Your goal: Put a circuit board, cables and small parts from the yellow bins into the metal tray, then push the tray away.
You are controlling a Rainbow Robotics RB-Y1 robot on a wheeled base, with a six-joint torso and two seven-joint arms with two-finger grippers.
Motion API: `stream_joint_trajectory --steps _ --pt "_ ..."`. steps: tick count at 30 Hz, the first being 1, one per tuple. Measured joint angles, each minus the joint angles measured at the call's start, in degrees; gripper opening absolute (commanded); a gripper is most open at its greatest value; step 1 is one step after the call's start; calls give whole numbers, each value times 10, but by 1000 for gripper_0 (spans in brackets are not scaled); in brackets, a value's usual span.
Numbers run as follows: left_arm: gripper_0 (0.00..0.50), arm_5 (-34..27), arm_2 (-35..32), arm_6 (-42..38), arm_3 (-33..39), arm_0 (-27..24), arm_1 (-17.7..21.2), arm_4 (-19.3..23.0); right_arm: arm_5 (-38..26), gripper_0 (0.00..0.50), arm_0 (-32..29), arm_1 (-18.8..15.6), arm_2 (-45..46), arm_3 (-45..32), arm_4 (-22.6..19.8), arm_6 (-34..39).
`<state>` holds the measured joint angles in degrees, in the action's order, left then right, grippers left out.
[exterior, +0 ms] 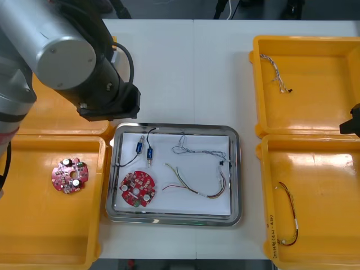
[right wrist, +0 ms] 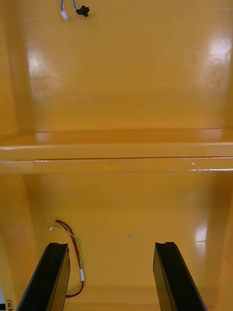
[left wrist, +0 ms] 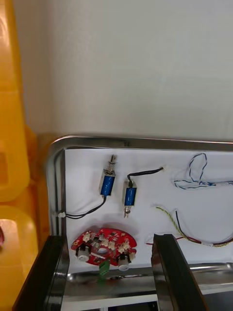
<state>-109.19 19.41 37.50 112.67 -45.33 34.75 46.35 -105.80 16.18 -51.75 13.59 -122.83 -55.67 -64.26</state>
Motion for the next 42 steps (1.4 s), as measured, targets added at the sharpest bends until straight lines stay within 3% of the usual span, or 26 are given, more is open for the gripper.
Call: stream_joint_trajectory --steps 14,21,28,39,42 --pt "500 -3 -84 177 -25 -7 118 118 3 500 26 -2 -9 -18 -70 0" --pt "500 -4 -125 177 -47 -1 152 122 3 500 109 -5 -113 -21 -69 0" --pt "500 -4 -174 177 -48 43 175 121 9 500 211 -3 -247 -22 -68 0" --pt "500 -4 -259 197 4 136 180 117 8 500 298 82 -362 -23 -65 -7" --pt "500 -4 -276 218 25 164 180 117 8 500 309 95 -391 -23 -55 -52"
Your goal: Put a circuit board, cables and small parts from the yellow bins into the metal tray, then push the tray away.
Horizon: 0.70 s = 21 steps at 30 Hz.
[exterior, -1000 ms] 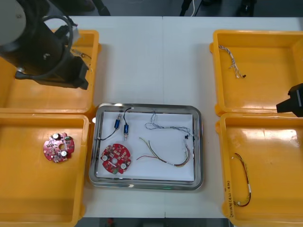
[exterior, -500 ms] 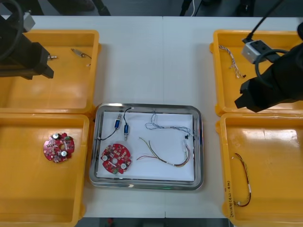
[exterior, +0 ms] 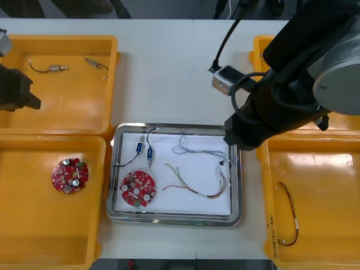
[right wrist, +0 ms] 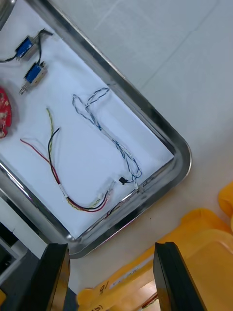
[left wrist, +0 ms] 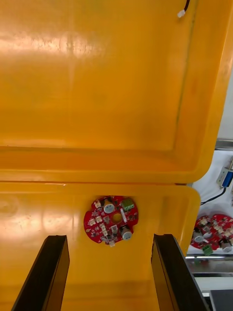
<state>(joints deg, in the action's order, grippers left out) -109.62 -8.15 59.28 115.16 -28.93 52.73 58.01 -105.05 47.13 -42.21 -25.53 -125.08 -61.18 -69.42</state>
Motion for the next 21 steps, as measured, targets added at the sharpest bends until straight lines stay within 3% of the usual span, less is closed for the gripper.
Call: stream_joint_trajectory --steps 3,8,14,21 --pt "500 0 -13 9 17 25 0 -2 -4 500 11 10 -33 0 15 -59" --pt "500 0 -27 10 38 56 0 -11 -7 500 30 35 -87 11 41 -65" --pt "500 0 -42 10 53 76 -4 -23 -9 500 57 94 -143 56 88 -148" --pt "500 0 -57 11 70 102 -15 -36 -12 500 61 153 -180 86 125 -181"
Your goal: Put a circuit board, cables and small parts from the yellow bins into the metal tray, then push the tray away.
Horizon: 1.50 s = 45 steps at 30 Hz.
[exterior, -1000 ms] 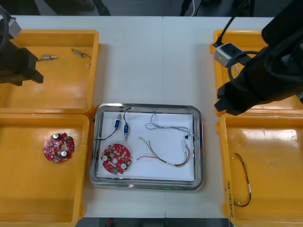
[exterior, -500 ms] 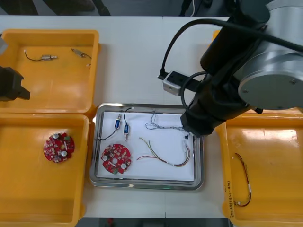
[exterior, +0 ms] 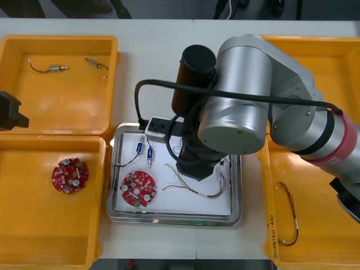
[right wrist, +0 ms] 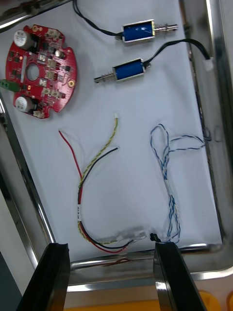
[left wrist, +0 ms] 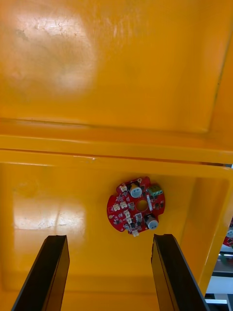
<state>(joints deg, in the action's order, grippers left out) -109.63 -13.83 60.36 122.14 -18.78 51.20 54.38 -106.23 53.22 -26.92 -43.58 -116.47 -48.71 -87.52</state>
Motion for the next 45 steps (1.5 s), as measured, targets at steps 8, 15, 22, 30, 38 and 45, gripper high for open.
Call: stream_joint_trajectory --steps 8,15,22,30,38,45 --pt "500 0 -12 25 27 28 -8 -4 15 461 0 6 -65 4 13 -14" --pt "500 0 -14 32 31 35 -14 -4 47 234 0 30 -111 44 23 -15" --pt "500 0 -14 32 32 35 -14 -4 47 437 -1 62 -116 70 31 -21" --pt "500 0 -14 32 32 35 -15 -5 58 500 -2 67 -142 70 49 -21" --pt "500 0 -16 32 32 35 -15 -5 58 500 -26 69 -147 70 53 -21" --pt "500 0 -16 32 32 35 -15 -5 58 500 -63 78 -156 70 83 -21"
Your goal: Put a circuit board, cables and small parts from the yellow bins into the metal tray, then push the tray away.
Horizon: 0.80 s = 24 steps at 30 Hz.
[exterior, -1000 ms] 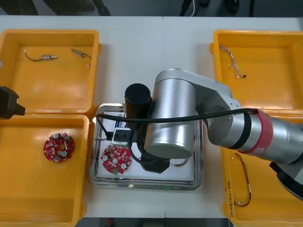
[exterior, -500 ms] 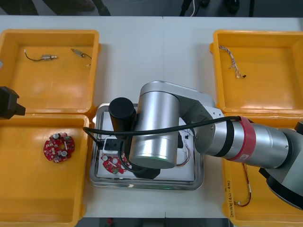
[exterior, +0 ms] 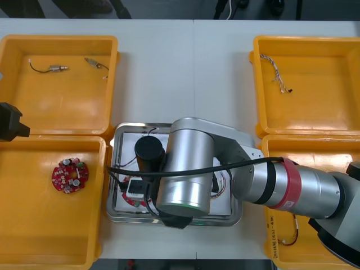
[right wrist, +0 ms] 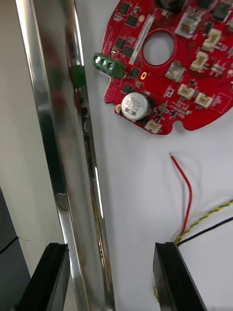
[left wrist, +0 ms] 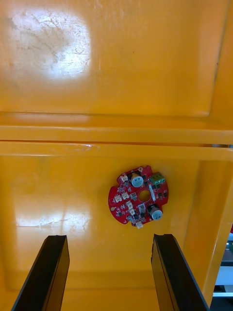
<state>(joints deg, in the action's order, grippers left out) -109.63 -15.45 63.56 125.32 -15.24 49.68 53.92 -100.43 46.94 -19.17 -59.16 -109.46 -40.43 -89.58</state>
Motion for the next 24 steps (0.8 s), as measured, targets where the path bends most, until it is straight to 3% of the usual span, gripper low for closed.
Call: stream_joint_trajectory --steps 8,24 --pt "500 0 0 0 0 0 0 0 0 500 -31 20 -30 0 66 0" --pt "500 0 0 0 0 0 0 0 25 500 -48 26 -84 0 123 0"
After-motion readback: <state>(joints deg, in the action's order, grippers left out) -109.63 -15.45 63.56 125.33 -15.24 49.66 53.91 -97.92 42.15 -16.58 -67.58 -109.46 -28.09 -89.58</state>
